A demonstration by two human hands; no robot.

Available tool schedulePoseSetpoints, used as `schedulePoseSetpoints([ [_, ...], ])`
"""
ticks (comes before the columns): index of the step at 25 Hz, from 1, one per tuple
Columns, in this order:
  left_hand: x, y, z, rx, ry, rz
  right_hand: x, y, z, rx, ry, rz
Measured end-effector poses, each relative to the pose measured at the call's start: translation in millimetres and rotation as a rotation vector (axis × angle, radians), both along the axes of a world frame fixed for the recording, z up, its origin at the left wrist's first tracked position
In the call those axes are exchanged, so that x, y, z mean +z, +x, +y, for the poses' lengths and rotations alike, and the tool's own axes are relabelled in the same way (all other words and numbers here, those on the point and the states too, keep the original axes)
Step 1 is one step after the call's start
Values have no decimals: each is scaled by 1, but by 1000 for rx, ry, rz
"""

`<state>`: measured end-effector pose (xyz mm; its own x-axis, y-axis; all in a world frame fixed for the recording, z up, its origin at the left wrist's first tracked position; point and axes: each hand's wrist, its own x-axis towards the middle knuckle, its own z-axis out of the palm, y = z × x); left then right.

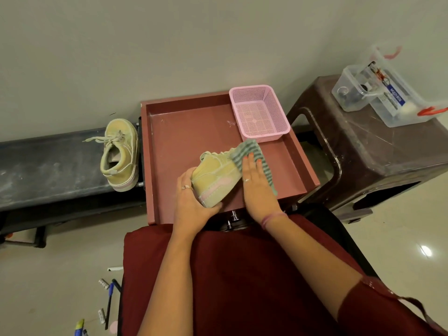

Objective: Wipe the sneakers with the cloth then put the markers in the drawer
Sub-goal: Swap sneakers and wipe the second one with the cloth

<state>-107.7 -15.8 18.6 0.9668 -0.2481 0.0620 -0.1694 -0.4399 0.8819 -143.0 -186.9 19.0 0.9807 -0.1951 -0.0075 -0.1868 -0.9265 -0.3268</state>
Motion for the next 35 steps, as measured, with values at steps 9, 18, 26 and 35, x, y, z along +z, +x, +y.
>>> schedulePoseSetpoints([
  [9,4,-1,-6,10,-21,-10,20,51,-40,-183,283,300],
  [18,2,-1,-6,31,-90,31,43,-32,45,108,379,216],
  [26,-3,0,-9,21,-28,-5,8,26,-20,-13,-101,121],
  [35,-10,8,-3,-4,4,3,29,51,-33,13,107,247],
])
